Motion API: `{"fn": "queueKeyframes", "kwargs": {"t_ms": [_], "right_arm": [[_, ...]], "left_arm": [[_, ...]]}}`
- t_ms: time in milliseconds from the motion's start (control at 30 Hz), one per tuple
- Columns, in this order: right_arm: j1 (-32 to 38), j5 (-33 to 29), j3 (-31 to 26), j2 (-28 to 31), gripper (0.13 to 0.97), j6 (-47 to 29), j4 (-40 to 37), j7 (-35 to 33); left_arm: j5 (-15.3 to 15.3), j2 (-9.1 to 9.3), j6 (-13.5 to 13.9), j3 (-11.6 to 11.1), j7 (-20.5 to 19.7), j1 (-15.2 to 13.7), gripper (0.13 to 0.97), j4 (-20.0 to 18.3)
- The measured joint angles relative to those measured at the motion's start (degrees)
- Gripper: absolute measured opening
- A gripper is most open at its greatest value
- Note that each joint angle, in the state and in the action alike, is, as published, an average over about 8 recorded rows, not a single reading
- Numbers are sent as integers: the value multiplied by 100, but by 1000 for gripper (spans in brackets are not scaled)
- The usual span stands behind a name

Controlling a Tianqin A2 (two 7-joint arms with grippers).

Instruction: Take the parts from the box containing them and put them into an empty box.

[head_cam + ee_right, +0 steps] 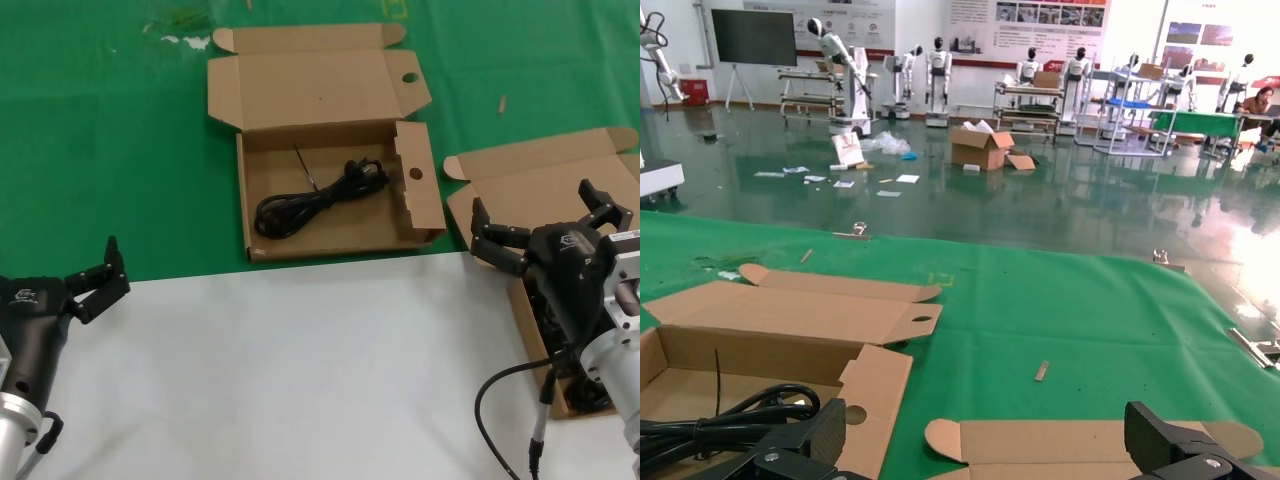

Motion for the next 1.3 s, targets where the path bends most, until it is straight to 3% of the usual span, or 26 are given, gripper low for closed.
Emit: {"fn": "queueKeyframes", "kwargs": {"t_ms": [1300], "right_arm": [[0, 0, 0, 0, 966, 0, 0, 0]], "left_arm": [[0, 0, 0, 0, 0, 0, 966, 0]]}}
